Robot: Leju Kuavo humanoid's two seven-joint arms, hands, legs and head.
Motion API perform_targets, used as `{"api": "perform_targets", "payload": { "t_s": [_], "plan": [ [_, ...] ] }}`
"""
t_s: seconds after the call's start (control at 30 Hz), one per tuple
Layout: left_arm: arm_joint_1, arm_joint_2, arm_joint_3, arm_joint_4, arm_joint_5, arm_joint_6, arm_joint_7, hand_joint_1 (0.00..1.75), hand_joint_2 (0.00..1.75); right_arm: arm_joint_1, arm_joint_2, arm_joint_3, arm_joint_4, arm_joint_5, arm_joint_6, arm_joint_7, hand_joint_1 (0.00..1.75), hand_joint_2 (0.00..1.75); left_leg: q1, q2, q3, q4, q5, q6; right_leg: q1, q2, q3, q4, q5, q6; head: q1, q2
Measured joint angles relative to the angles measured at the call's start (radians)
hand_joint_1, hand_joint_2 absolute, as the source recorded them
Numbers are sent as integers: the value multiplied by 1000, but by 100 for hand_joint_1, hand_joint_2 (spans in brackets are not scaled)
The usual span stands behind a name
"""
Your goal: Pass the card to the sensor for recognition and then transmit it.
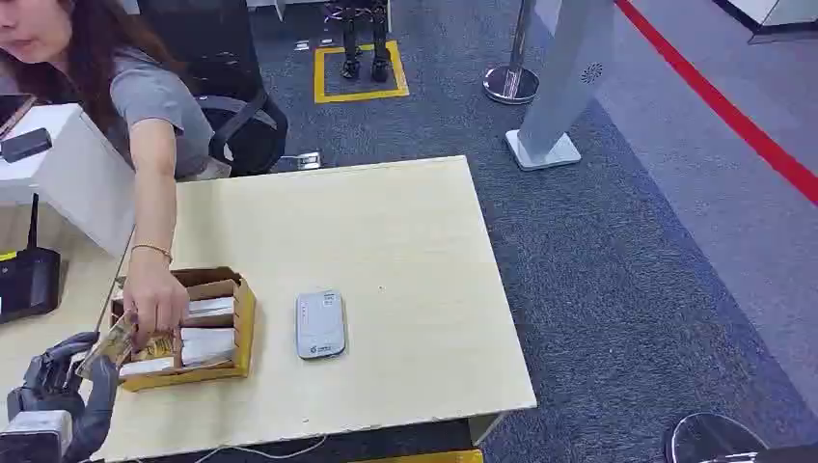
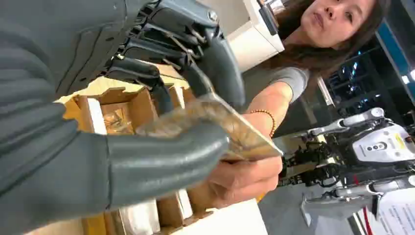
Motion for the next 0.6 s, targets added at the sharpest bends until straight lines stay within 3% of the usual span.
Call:
{"api": "perform_targets", "payload": {
  "t_s": [0.4, 0.6],
  "plan": [
    [-2, -2, 0, 7, -13, 20, 27, 175, 175, 0, 0, 2, 0, 0, -3, 0, 0, 0, 0, 0, 0, 0, 0, 0, 0, 0, 0, 0, 0, 0, 0, 0],
    [-8, -7, -9, 7, -152, 112, 31, 175, 175, 0, 0, 2, 0, 0, -5, 2, 0, 0, 0, 0, 0, 0, 0, 0, 0, 0, 0, 0, 0, 0, 0, 0]
  ]
}}
